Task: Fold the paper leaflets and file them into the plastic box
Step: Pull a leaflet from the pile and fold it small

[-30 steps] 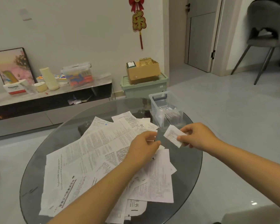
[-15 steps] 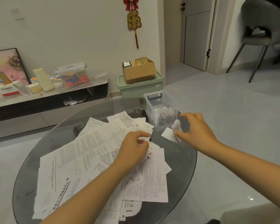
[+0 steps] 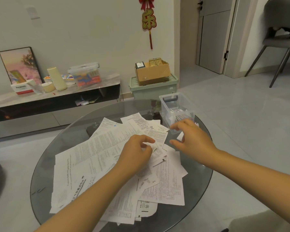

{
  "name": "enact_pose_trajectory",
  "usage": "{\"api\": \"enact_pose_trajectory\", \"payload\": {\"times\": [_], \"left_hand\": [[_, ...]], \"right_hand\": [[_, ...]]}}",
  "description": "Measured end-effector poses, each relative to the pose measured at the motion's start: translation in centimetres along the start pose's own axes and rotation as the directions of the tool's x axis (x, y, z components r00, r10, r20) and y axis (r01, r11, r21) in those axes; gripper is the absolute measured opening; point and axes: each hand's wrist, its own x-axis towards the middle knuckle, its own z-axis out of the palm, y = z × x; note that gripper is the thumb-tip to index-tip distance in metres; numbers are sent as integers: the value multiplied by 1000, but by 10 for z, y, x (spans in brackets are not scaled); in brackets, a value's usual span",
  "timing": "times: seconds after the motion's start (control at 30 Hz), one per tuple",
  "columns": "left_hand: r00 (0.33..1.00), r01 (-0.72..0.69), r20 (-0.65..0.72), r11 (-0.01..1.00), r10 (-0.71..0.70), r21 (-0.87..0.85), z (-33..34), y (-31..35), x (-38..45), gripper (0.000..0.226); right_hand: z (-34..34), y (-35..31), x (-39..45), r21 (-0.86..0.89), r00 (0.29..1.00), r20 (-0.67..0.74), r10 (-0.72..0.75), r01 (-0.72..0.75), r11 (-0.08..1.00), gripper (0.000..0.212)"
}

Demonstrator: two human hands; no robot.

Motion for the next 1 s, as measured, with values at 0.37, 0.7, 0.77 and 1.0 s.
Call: {"api": "enact_pose_trajectory", "payload": {"times": [0.37, 0.7, 0.77, 1.0], "left_hand": [[993, 86, 42, 914, -112, 396, -48, -37, -39, 29], [912, 129, 297, 887, -282, 443, -75, -68, -60, 62], [893, 119, 339, 880, -297, 459, -76, -71, -59, 73], [936, 59, 262, 839, -235, 541, -66, -67, -55, 81]], "right_hand": [[43, -50, 7, 30, 934, 256, -251, 252, 967, 31], [63, -78, 4, -1, 755, 536, -378, 448, 894, 48], [66, -80, 3, -32, 737, 576, -353, 452, 892, 55], [76, -89, -4, -31, 759, 615, -214, 294, 955, 38]]}}
